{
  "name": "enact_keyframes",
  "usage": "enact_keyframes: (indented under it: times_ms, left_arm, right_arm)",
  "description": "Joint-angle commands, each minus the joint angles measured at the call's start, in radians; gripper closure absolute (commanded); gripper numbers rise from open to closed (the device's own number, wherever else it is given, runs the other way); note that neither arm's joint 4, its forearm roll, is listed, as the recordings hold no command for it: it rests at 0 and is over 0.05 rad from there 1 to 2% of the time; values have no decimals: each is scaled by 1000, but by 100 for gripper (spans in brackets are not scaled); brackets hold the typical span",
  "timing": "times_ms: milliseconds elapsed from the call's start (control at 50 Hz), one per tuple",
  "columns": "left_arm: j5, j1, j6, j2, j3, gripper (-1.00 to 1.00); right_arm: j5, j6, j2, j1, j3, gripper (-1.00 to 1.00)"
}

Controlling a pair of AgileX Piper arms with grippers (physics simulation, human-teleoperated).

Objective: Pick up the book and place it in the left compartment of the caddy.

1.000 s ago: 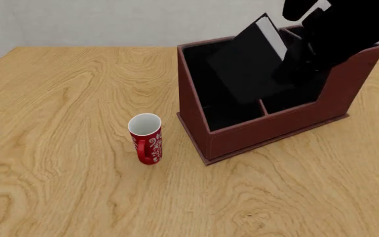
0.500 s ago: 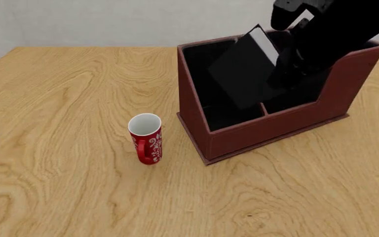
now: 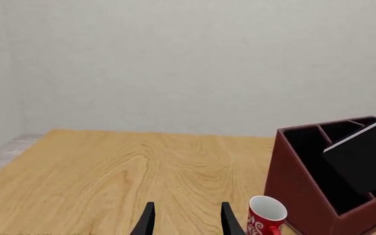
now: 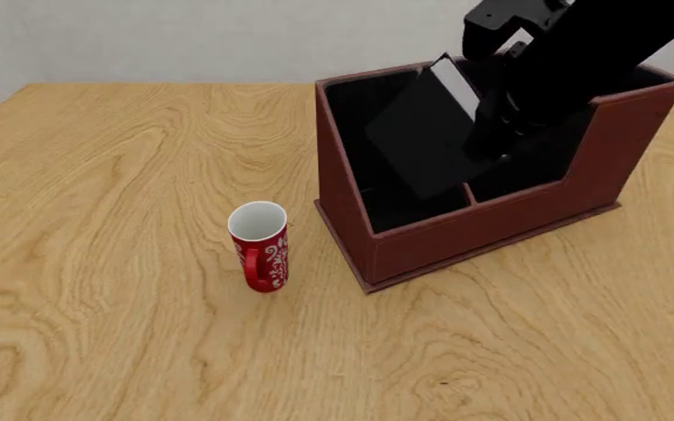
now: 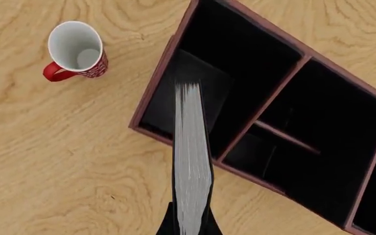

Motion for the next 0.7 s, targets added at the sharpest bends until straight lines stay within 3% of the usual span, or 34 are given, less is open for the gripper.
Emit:
enact_keyframes:
  times_ms: [20, 700]
  left_arm:
    - [-7, 8, 0, 3, 8, -100]
    - [-54, 38, 3, 32, 51, -100]
  right_arm:
    - [0, 20, 23, 2, -25, 100]
    - [0, 25, 124, -21, -69, 100]
